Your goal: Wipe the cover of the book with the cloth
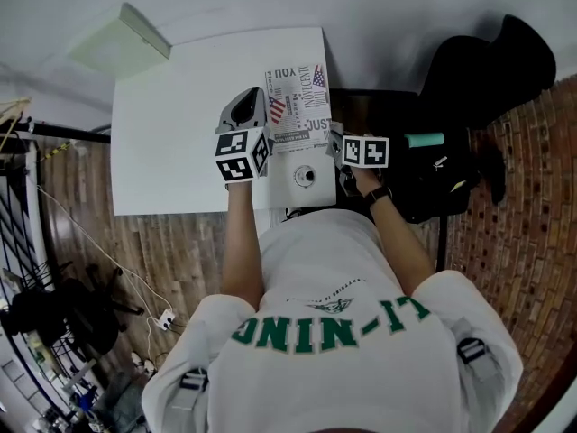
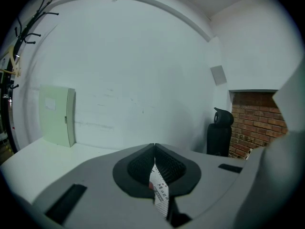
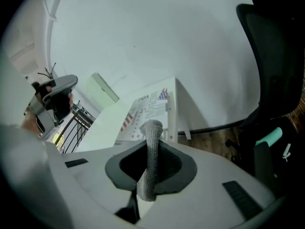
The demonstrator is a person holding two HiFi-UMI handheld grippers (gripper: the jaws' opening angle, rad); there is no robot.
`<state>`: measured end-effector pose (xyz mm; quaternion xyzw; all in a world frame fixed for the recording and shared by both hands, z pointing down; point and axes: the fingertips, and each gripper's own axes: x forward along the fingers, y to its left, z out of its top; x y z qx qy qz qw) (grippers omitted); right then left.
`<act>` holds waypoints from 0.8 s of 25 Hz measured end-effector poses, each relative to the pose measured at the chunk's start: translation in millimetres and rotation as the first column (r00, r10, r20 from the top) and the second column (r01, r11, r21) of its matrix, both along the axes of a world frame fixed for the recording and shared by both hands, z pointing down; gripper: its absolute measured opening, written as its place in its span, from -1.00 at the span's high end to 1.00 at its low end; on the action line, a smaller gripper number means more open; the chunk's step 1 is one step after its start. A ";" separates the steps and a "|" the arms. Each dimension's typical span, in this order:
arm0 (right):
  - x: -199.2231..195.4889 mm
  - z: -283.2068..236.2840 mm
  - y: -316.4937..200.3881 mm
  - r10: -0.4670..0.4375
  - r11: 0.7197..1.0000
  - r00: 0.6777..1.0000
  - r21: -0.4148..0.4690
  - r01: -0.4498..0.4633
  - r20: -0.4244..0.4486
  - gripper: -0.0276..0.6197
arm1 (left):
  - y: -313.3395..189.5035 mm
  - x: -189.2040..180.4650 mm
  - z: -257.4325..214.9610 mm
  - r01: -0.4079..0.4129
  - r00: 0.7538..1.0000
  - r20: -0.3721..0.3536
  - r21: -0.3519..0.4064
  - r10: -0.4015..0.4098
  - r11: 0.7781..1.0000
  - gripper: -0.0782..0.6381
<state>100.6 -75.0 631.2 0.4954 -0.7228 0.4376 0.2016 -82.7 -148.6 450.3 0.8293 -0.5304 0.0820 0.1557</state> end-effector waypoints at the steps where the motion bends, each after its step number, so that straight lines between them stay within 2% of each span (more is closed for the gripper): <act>1: -4.7 -13.0 -7.2 -0.008 0.999 1.000 0.044 0.008 -0.002 0.78 | -0.6 -2.0 -1.8 0.002 1.000 0.002 0.004 -0.002 1.000 0.74; 4: -14.0 -57.5 -35.5 -0.029 0.979 0.999 0.201 0.034 -0.029 0.79 | -4.3 -7.6 -15.8 0.016 1.000 0.011 0.034 -0.016 0.999 0.74; 7: -17.7 -113.2 -60.0 -0.029 0.932 0.995 0.357 0.060 -0.092 0.79 | -6.1 -8.7 -37.3 0.009 1.000 0.024 0.077 -0.011 0.997 0.74; 9: -20.0 -153.5 -71.9 -0.010 0.890 0.992 0.452 0.066 -0.126 0.79 | -6.1 -8.6 -55.2 0.000 0.999 0.041 0.115 -0.005 0.993 0.74; 13: -25.5 -229.0 -80.6 0.042 0.797 0.991 0.603 0.042 -0.124 0.79 | -3.7 -11.6 -95.5 0.033 0.999 0.036 0.184 -0.040 0.982 0.74; 17: -31.3 -290.5 -76.8 0.066 0.698 0.990 0.715 0.045 -0.127 0.79 | 1.5 -9.7 -128.1 0.030 0.999 0.035 0.241 -0.039 0.970 0.74; 20: -35.0 -319.3 -68.5 0.087 0.632 0.979 0.770 0.088 -0.183 0.80 | 6.6 -10.2 -143.0 0.032 0.998 0.039 0.273 -0.045 0.961 0.74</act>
